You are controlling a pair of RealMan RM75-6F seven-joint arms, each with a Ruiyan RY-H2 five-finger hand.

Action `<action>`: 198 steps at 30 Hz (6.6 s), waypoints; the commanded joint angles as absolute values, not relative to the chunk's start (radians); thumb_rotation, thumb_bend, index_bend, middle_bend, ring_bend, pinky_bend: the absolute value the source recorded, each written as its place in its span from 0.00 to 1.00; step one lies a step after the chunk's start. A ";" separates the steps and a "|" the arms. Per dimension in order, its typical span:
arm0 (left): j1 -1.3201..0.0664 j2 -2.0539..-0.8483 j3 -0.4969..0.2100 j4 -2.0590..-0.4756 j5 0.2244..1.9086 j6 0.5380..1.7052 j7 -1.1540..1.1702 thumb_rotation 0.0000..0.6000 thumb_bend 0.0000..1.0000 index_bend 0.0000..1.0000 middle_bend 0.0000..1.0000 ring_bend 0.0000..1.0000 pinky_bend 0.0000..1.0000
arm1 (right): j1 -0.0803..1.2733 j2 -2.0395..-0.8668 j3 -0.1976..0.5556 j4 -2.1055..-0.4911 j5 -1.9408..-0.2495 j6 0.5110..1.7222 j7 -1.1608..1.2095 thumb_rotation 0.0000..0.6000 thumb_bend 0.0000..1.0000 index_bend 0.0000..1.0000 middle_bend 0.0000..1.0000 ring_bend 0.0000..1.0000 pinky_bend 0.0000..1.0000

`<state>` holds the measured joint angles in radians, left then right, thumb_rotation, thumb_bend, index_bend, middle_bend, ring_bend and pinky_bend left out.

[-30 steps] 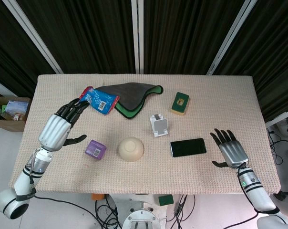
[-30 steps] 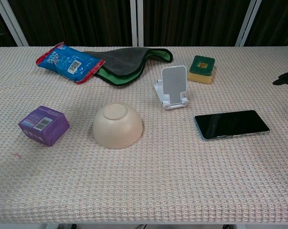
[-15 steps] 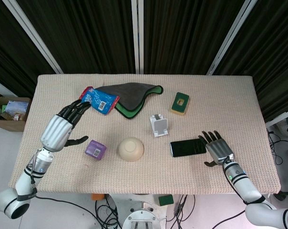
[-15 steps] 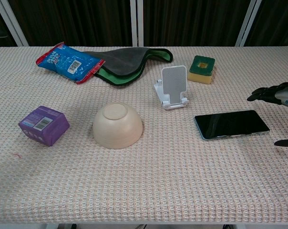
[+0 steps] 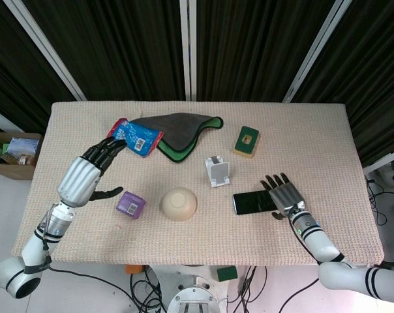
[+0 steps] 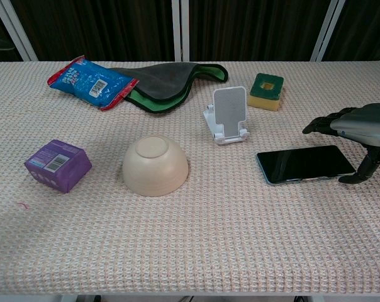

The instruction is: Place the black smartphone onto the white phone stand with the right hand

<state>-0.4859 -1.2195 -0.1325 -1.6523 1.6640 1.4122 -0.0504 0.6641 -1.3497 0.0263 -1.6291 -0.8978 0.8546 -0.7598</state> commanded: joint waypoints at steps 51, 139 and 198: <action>-0.473 -1.227 -0.131 -1.623 1.656 1.436 -0.080 1.00 0.00 0.07 0.11 0.08 0.25 | 0.674 -1.408 -0.041 -1.596 -1.007 1.003 -0.710 1.00 0.30 0.61 0.31 0.04 0.00; -0.425 -1.282 -0.147 -1.534 1.639 1.521 -0.081 1.00 0.00 0.07 0.11 0.08 0.25 | 1.227 -1.341 -0.150 -0.766 -2.270 1.190 -0.296 1.00 0.43 0.68 0.55 0.44 0.23; -0.405 -1.288 -0.145 -1.478 1.650 1.554 -0.079 1.00 0.00 0.07 0.11 0.08 0.25 | 1.323 -1.460 -0.286 -0.647 -2.212 1.189 -0.268 1.00 0.48 0.63 0.44 0.30 0.00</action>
